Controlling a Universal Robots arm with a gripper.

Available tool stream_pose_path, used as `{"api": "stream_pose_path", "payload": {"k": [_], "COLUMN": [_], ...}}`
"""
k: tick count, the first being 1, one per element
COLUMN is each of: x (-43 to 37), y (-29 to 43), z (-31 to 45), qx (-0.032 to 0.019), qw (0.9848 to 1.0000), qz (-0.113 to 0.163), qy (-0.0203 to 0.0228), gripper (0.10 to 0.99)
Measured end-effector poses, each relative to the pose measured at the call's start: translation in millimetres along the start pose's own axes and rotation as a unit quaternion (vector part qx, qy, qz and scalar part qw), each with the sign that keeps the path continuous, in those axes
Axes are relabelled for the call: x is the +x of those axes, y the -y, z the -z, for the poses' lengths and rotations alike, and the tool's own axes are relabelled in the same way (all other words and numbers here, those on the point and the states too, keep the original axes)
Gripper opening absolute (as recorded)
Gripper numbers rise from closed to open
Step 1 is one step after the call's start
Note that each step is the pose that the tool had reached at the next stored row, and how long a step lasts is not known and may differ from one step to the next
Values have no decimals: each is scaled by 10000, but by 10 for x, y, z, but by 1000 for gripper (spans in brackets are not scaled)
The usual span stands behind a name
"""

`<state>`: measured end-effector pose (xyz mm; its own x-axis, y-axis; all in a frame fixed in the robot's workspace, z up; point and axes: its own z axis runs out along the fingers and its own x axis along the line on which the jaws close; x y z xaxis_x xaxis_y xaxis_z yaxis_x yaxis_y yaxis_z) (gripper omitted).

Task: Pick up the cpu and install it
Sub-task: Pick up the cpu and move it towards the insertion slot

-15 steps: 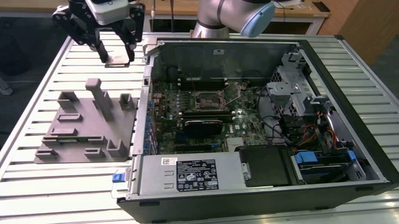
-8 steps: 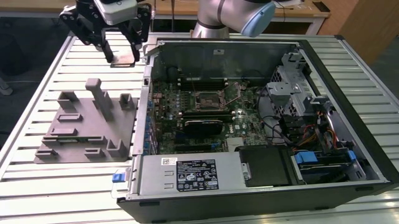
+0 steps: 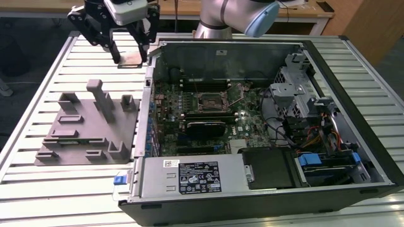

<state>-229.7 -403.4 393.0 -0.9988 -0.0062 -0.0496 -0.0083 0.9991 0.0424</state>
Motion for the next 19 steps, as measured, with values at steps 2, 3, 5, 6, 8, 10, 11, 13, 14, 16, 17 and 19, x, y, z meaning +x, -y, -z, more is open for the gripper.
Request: {"api": "stream_pose_path", "payload": {"k": [2,3,5,6,8,10,11,13,14,16,17,19], "x": [-24,-36,-62,-74,-99,-125,-137,-160,-172,-194,-207,-229], "y": [0,0,1,1,1,1,1,1,2,2,2,2], "z": [-1,-2,-3,-4,-5,-6,-7,-8,-9,-10,-10,-12], "qx": [0,0,0,0,0,0,0,0,0,0,0,0], "qw": [10000,10000,10000,10000,10000,10000,10000,10000,10000,10000,10000,10000], "qz": [0,0,0,0,0,0,0,0,0,0,0,0], "qy": [0,0,0,0,0,0,0,0,0,0,0,0], "gripper": [541,541,541,541,541,541,541,541,541,541,541,541]}}
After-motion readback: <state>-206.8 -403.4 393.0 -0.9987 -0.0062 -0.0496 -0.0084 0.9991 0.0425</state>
